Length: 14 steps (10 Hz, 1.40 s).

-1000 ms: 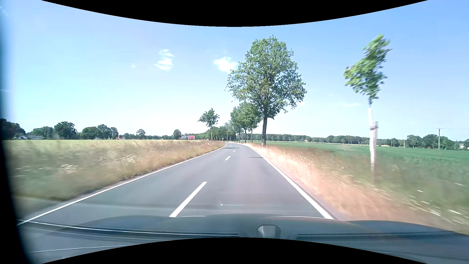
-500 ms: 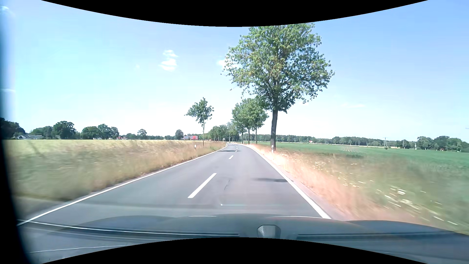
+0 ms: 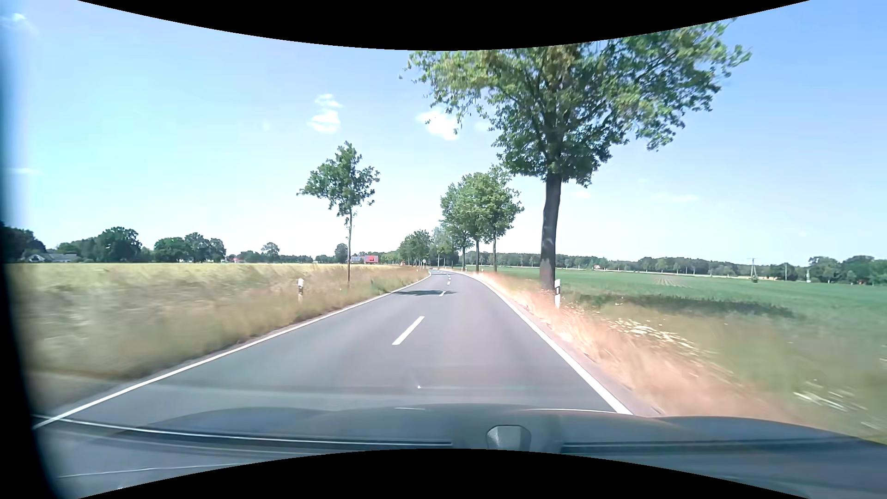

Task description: Follow the waypoints while adhering to traffic rules and regulations

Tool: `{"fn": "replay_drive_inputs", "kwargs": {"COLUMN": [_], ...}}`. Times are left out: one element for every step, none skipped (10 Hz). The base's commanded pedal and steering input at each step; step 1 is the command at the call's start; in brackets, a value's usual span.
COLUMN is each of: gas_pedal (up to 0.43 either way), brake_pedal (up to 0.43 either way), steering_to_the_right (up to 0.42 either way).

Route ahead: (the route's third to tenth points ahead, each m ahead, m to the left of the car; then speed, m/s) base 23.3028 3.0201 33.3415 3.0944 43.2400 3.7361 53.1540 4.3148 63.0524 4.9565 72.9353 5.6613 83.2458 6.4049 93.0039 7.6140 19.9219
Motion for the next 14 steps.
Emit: {"fn": "replay_drive_inputs", "kwargs": {"gas_pedal": [0.228, 0.24, 0.248, 0.248, 0.248, 0.26, 0.26, 0.26, 0.26, 0.268, 0.28, 0.299, 0.311, 0.331], "brake_pedal": [0.006, 0.006, 0.006, 0.006, 0.006, 0.006, 0.006, 0.006, 0.006, 0.006, 0.006, 0.006, 0.006, 0.006], "steering_to_the_right": [-0.005, -0.005, -0.004, -0.005, -0.005, -0.005, -0.004, -0.003, -0.002, -0.002, -0.002, -0.001, -0.001, -0.001]}}
